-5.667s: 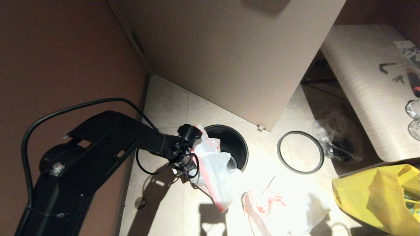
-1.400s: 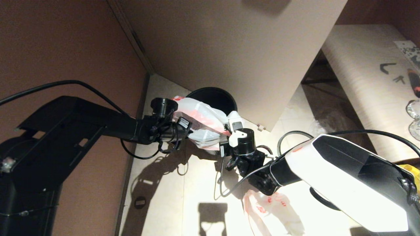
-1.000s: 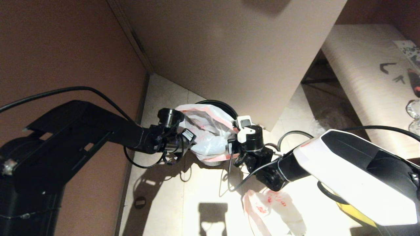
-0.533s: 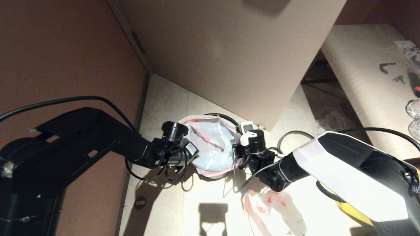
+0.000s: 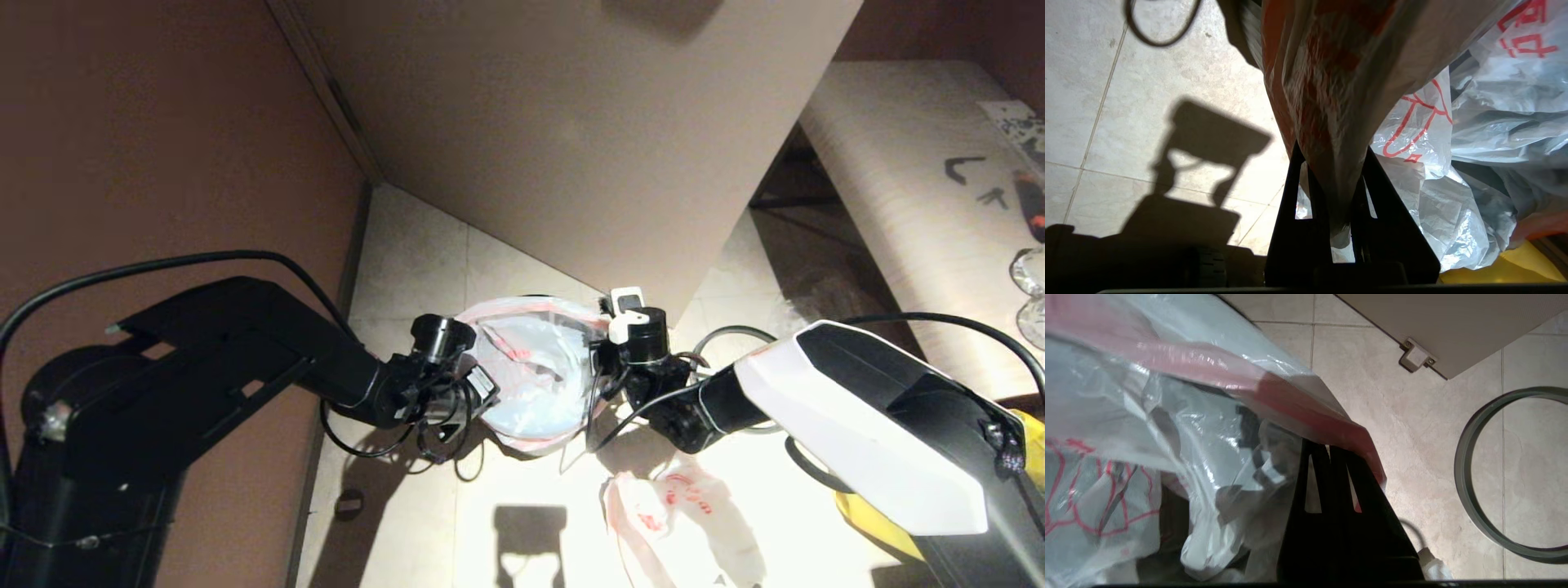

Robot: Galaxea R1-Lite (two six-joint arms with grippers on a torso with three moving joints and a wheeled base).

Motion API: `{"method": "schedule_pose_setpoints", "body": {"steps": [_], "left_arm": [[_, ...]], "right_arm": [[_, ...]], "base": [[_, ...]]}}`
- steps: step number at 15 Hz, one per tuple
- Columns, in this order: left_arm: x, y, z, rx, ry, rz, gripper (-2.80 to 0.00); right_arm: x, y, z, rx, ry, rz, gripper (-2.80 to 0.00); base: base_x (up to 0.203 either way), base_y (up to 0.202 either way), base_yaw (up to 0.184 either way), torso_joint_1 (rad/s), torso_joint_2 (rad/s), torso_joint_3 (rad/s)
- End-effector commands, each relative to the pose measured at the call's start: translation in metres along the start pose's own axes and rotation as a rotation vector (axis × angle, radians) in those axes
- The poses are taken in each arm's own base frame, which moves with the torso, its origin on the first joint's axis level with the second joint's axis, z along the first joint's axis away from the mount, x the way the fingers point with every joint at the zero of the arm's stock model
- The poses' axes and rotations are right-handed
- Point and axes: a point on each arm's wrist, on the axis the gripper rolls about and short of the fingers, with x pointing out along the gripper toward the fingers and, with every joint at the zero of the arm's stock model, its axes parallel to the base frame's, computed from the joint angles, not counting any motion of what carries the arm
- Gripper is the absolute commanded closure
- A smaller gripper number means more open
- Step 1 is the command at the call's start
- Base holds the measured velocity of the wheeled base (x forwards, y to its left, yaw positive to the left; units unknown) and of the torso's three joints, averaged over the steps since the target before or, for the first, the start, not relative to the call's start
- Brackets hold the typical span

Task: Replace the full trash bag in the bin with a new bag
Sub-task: Put the new garbage bag on the trash can

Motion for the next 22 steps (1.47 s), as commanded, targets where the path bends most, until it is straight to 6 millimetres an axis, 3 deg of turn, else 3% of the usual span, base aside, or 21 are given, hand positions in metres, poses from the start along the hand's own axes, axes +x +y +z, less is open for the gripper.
{"method": "schedule_pose_setpoints", "body": {"steps": [1,6,11,16,19,22], "left_arm": [[0.002,0.002,-0.003,0.01,0.009,0.01,0.0],[0.003,0.004,-0.008,0.055,0.026,0.014,0.0],[0.0,0.001,-0.01,0.066,0.042,-0.004,0.0],[-0.005,-0.001,-0.012,0.1,0.08,-0.051,0.0],[-0.004,0.005,-0.016,0.156,0.086,-0.044,0.0],[0.005,0.017,-0.026,0.298,0.117,-0.001,0.0]], "right_arm": [[0.005,0.001,0.006,0.018,-0.021,0.006,0.0],[0.02,0.002,0.027,0.08,-0.008,0.018,0.0],[0.032,0.004,0.013,0.065,0.057,0.022,0.0],[0.034,0.007,0.019,0.073,0.042,0.092,0.0],[0.042,-0.004,0.01,0.075,0.054,0.078,0.0],[0.043,-0.009,0.015,0.082,0.047,0.1,0.0]], "base": [[0.0,0.0,0.0,0.0,0.0,0.0],[0.0,0.0,0.0,0.0,0.0,0.0],[0.0,0.0,0.0,0.0,0.0,0.0],[0.0,0.0,0.0,0.0,0.0,0.0],[0.0,0.0,0.0,0.0,0.0,0.0],[0.0,0.0,0.0,0.0,0.0,0.0]]}}
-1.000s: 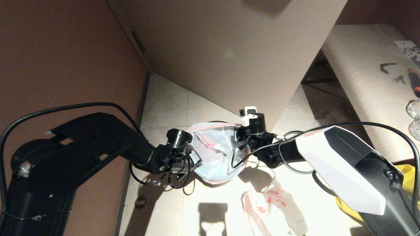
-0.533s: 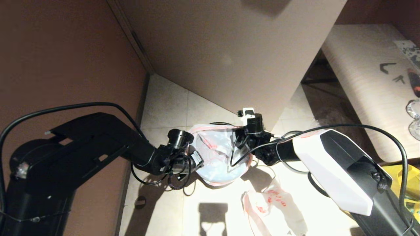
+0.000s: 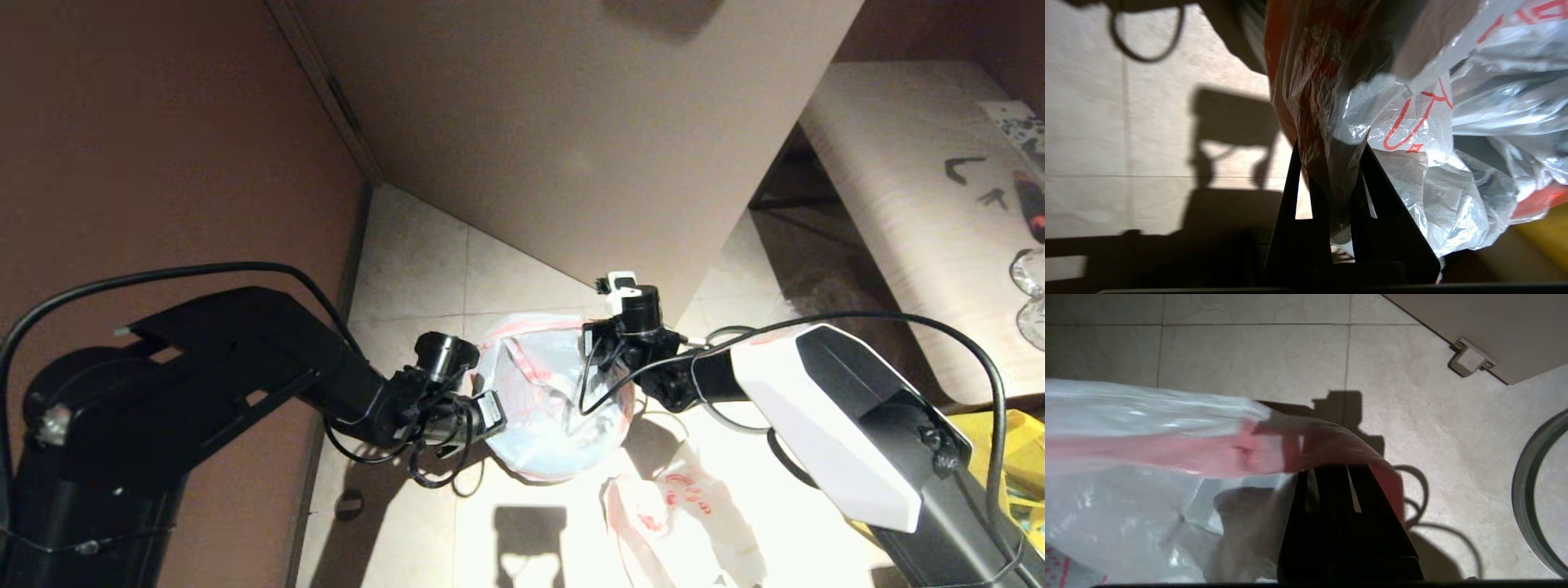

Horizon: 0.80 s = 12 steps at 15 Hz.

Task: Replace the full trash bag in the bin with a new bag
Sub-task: Put the new garbage bag on the trash can

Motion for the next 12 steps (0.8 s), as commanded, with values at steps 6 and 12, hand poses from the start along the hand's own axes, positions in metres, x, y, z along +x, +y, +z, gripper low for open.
{"method": "schedule_pose_setpoints", "body": {"steps": [6,12], "left_arm": [[0.009,0.006,-0.007,0.05,0.021,0.023,0.0],[0.016,0.008,-0.006,0.046,-0.027,0.078,0.0]], "right_arm": [[0.005,0.002,-0.015,-0.002,0.013,0.009,0.0],[0.015,-0.021,-0.036,-0.012,0.109,-0.005,0.0]], "base": [[0.0,0.0,0.0,0.0,0.0,0.0],[0.0,0.0,0.0,0.0,0.0,0.0]]}}
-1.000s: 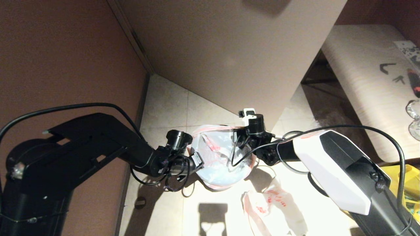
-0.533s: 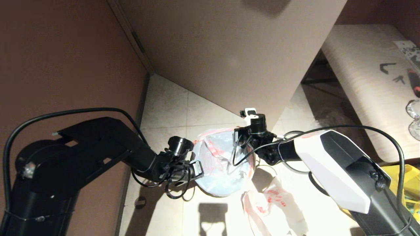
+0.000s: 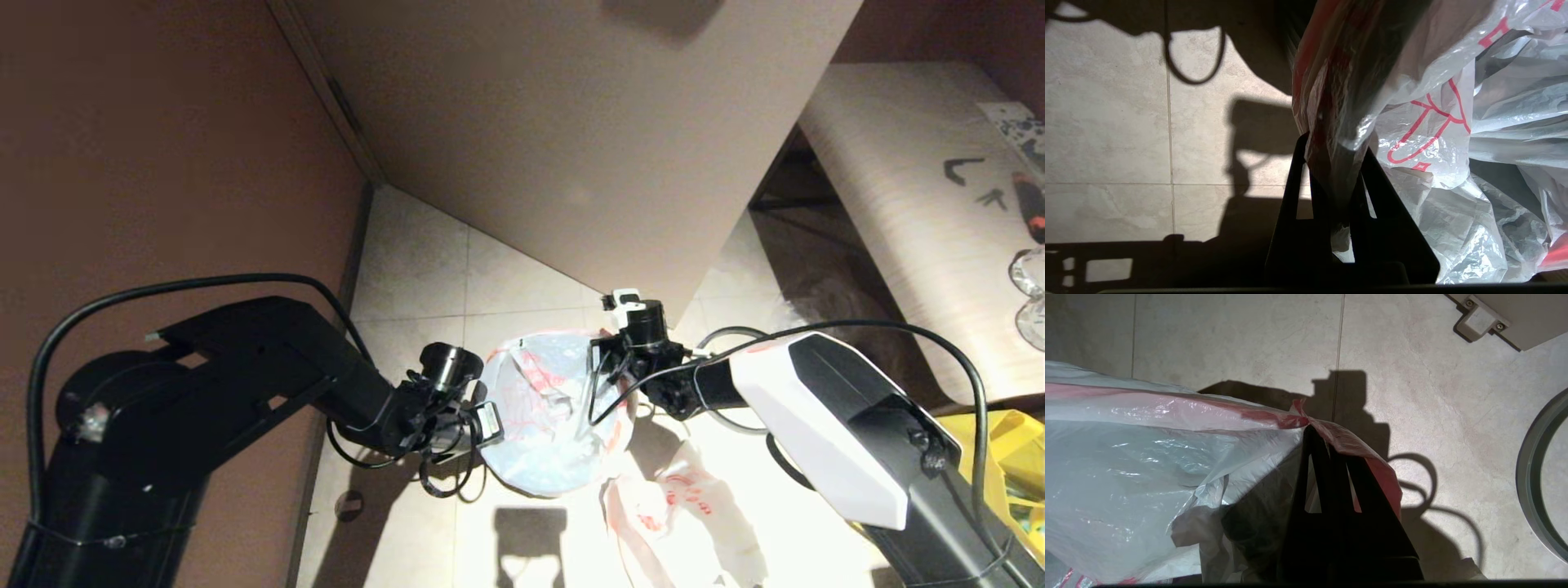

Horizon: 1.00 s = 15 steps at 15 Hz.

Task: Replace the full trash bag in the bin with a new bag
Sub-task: Put the new garbage bag on the trash can

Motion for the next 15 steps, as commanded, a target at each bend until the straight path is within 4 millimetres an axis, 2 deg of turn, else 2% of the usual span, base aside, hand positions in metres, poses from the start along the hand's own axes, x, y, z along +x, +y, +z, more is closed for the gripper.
{"method": "schedule_pose_setpoints", "body": {"steps": [1,2,5,6,9,12,15], "left_arm": [[0.002,0.001,0.0,-0.006,-0.003,0.001,0.0],[0.002,0.001,0.0,-0.007,-0.011,-0.002,0.0],[0.002,-0.001,0.004,-0.016,-0.068,-0.01,0.0],[0.002,-0.001,0.007,-0.047,-0.097,-0.012,0.0],[-0.002,0.002,0.021,-0.129,-0.186,-0.031,0.0],[-0.004,0.005,0.035,-0.207,-0.315,-0.054,0.0],[-0.004,0.007,0.037,-0.214,-0.324,-0.051,0.0]], "right_arm": [[0.004,-0.01,-0.005,0.005,0.017,-0.02,0.0],[0.0,-0.01,0.0,0.024,0.011,-0.019,0.0],[-0.028,0.001,0.031,0.111,0.026,0.066,0.0],[-0.032,0.002,0.029,0.139,0.087,0.078,0.0],[-0.027,-0.017,0.02,0.191,0.137,0.035,0.0],[-0.044,-0.019,0.037,0.235,0.121,0.039,0.0],[-0.066,-0.014,0.05,0.253,0.119,0.088,0.0]], "base": [[0.0,0.0,0.0,0.0,0.0,0.0],[0.0,0.0,0.0,0.0,0.0,0.0],[0.0,0.0,0.0,0.0,0.0,0.0],[0.0,0.0,0.0,0.0,0.0,0.0],[0.0,0.0,0.0,0.0,0.0,0.0],[0.0,0.0,0.0,0.0,0.0,0.0],[0.0,0.0,0.0,0.0,0.0,0.0]]}}
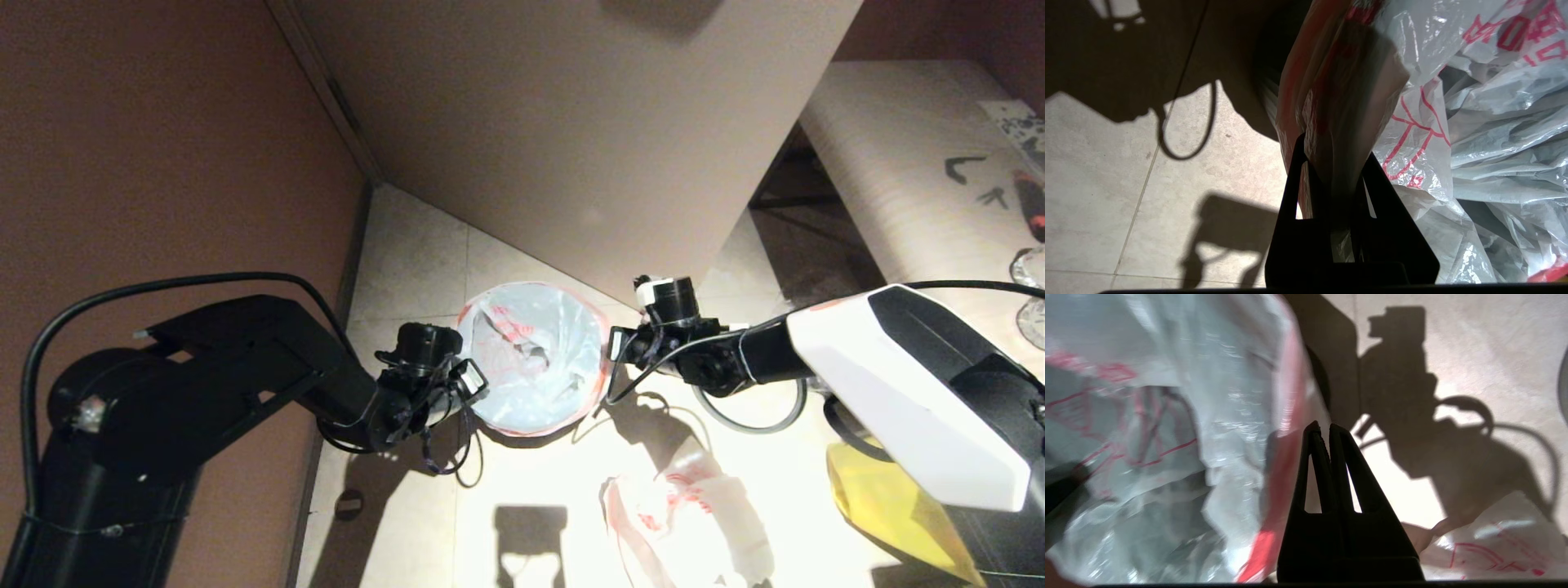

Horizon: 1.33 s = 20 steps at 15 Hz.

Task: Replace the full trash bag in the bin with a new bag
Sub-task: Put the new garbage bag on the trash can

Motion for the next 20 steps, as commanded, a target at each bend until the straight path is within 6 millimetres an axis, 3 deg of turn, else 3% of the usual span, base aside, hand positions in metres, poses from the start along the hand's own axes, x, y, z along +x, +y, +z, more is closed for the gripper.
{"method": "schedule_pose_setpoints", "body": {"steps": [1,5,7,10,16,20], "left_arm": [[0.0,0.0,0.001,-0.006,-0.004,0.0,0.0],[0.001,0.0,0.001,-0.007,-0.005,-0.001,0.0],[0.001,0.0,0.001,-0.007,-0.004,0.0,0.0],[0.002,0.0,0.001,-0.007,-0.004,0.0,0.0],[0.002,0.001,0.002,-0.011,-0.006,0.003,0.0],[0.002,0.001,0.002,-0.01,-0.008,0.002,0.0]], "right_arm": [[-0.018,0.007,0.008,0.007,-0.006,0.014,0.0],[-0.03,0.026,0.002,0.044,0.01,0.05,0.0],[-0.023,0.032,-0.009,0.033,0.032,0.057,0.0],[-0.003,0.027,-0.03,0.008,0.068,0.033,0.0],[-0.014,0.02,-0.044,-0.003,0.122,-0.011,0.0],[-0.004,0.012,-0.061,-0.007,0.151,-0.028,0.0]], "base": [[0.0,0.0,0.0,0.0,0.0,0.0],[0.0,0.0,0.0,0.0,0.0,0.0],[0.0,0.0,0.0,0.0,0.0,0.0],[0.0,0.0,0.0,0.0,0.0,0.0],[0.0,0.0,0.0,0.0,0.0,0.0],[0.0,0.0,0.0,0.0,0.0,0.0]]}}
